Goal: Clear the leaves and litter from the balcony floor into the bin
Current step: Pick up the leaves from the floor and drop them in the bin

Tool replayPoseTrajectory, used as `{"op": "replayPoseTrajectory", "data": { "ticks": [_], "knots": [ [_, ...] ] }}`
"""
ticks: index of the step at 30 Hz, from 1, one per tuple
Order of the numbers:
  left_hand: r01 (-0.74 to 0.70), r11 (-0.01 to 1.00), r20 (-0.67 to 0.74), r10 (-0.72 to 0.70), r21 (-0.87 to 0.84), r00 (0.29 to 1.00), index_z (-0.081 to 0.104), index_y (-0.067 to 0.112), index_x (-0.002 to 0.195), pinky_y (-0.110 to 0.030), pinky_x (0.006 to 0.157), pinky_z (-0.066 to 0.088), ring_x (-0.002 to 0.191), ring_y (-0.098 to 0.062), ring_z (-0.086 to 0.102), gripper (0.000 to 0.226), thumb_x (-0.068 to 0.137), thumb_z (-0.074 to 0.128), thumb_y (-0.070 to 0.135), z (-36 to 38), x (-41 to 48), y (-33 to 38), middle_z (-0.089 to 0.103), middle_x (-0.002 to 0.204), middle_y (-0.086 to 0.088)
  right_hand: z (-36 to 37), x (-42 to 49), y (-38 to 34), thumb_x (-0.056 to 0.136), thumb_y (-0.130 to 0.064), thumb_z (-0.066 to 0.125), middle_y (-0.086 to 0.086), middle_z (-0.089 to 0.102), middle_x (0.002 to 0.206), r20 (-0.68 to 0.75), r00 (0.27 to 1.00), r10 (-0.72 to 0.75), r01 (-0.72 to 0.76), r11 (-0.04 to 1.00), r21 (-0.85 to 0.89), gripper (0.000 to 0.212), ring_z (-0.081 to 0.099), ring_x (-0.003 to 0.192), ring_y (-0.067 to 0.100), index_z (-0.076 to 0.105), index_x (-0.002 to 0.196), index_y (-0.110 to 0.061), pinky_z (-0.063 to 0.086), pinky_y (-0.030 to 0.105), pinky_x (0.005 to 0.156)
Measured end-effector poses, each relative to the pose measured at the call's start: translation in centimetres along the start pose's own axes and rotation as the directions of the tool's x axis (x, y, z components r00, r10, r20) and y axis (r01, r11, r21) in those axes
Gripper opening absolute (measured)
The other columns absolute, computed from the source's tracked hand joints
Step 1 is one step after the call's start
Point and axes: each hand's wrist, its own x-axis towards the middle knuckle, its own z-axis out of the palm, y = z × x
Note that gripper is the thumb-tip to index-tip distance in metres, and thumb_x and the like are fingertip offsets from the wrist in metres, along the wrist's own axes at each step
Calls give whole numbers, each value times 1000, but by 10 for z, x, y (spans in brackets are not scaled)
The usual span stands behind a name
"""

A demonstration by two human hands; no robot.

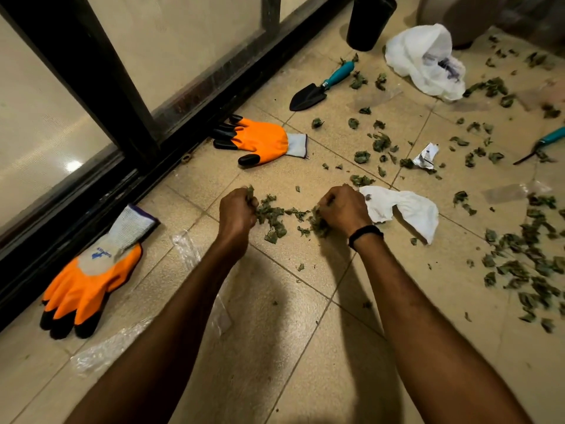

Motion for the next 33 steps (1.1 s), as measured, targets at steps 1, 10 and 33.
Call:
{"op": "replayPoseTrajectory", "data": {
  "ticks": [1, 10, 33],
  "knots": [
    [122, 972, 55, -113, -202, 992, 47, 17, 76, -28, 52, 23, 54, -12, 32, 25, 99, 36, 20, -1, -2, 4, 52, 70, -1, -2, -1, 0, 84, -15, 71, 1, 73, 88, -24, 999, 28, -26, 995, 92, 5, 64, 82, 17, 74, 85, -12, 49, 26, 75],
    [326, 835, 261, -227, -443, 938, 52, 13, 80, -22, 46, 28, 56, -15, 42, 17, 82, 37, 20, -16, -21, 10, 62, 77, -9, -29, -11, 11, 83, 6, 51, 6, 68, 80, 188, 936, 297, -318, 494, 809, 24, 55, 63, 13, 71, 81, -6, 47, 28, 63],
    [-454, 599, 190, 452, 659, 872, 57, 13, 85, -29, 58, 37, 68, -14, 56, 26, 104, 45, 26, -9, -53, -41, 64, 77, -1, -2, -36, 28, 77, -11, 55, 9, 66, 75, 110, 969, 222, -235, 682, 692, 5, 70, 72, 29, 60, 75, -14, 60, 53, 74]
  ]
}}
